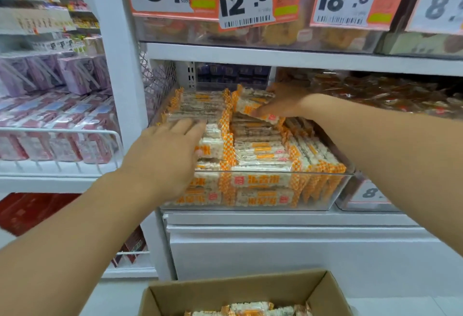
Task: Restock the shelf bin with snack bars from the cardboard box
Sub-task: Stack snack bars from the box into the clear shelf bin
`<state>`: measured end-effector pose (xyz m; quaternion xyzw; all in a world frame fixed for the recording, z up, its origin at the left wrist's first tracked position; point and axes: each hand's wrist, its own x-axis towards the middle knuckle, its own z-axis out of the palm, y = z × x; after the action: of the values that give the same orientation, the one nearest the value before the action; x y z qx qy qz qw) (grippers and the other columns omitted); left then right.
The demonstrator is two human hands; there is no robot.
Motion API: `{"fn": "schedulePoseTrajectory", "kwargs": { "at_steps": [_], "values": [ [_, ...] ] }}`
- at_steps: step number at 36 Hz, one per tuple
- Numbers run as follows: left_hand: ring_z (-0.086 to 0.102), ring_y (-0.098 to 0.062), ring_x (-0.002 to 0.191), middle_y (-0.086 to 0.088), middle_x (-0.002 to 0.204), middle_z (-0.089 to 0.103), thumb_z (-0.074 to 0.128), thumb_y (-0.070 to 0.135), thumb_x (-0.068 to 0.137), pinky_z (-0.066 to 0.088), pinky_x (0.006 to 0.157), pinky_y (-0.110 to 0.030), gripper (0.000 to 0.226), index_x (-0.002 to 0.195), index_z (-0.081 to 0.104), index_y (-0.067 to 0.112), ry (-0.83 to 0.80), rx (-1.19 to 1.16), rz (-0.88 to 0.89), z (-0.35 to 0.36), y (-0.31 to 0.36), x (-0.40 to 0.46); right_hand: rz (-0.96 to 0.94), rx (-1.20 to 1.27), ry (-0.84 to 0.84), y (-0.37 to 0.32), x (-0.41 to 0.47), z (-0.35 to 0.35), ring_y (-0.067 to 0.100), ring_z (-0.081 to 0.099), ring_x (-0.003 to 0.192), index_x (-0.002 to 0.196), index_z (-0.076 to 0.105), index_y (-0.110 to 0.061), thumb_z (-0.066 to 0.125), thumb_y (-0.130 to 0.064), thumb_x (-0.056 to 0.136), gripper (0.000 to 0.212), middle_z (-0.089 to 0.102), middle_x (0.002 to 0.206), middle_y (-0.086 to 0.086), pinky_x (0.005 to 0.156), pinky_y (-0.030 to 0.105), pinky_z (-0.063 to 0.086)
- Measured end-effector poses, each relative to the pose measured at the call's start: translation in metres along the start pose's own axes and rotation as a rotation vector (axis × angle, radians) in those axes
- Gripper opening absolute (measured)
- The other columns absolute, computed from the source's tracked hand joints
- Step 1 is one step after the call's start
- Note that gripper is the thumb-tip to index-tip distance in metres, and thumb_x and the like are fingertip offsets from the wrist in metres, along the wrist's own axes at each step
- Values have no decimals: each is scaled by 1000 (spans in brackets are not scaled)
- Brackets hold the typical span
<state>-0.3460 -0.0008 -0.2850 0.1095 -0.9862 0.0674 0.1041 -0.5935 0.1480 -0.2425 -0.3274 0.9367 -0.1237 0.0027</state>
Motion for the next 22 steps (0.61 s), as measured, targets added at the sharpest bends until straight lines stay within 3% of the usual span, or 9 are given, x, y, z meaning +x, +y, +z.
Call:
{"fn": "schedulePoseTrajectory", "kwargs": {
  "at_steps": [2,4,8,10,14,19,22],
  "values": [
    [28,-25,146,1,161,25,31,38,106,29,116,-42,58,159,13,24,4,18,-22,1,3,1,-68,-67,-17,0,15,0,27,46,136,154,36,-19,71,-61,83,90,44,153,7,107,31,40],
    [25,-25,146,2,158,26,32,36,105,23,119,-42,56,158,15,24,7,26,-34,1,6,2,-132,-198,-37,0,28,1,34,36,142,156,33,-19,67,-61,87,87,34,158,13,111,38,35],
    [25,-31,147,-12,156,33,30,26,93,16,122,-43,59,150,35,11,79,-33,-13,3,10,4,-156,-380,-80,9,49,3,35,11,153,160,21,-26,59,-65,90,89,8,168,8,123,45,16],
    [17,-29,152,-12,164,21,22,32,86,15,123,-39,72,154,26,10,38,-86,-14,2,13,5,-164,-399,-128,13,54,4,30,0,155,162,11,-28,54,-66,92,90,-4,169,0,125,46,8],
    [3,-20,155,-5,169,2,9,41,84,6,124,-34,81,160,-3,17,-23,-75,-20,2,15,6,-202,-439,-171,17,64,6,25,0,156,161,-1,-30,48,-58,99,84,-11,168,-4,126,44,9],
    [3,-18,155,-4,169,3,5,44,82,7,124,-35,82,160,-3,18,-24,-71,-15,3,14,8,-157,-362,-192,10,57,16,21,-11,155,160,-9,-29,40,-47,103,77,-20,167,-5,125,51,6],
    [9,-20,154,-5,168,10,4,46,82,12,124,-37,83,160,5,17,2,-81,-8,8,12,9,-148,-284,-134,8,46,27,18,-18,153,160,-10,-30,28,-63,98,80,-23,166,-9,124,55,1]
  ]
}}
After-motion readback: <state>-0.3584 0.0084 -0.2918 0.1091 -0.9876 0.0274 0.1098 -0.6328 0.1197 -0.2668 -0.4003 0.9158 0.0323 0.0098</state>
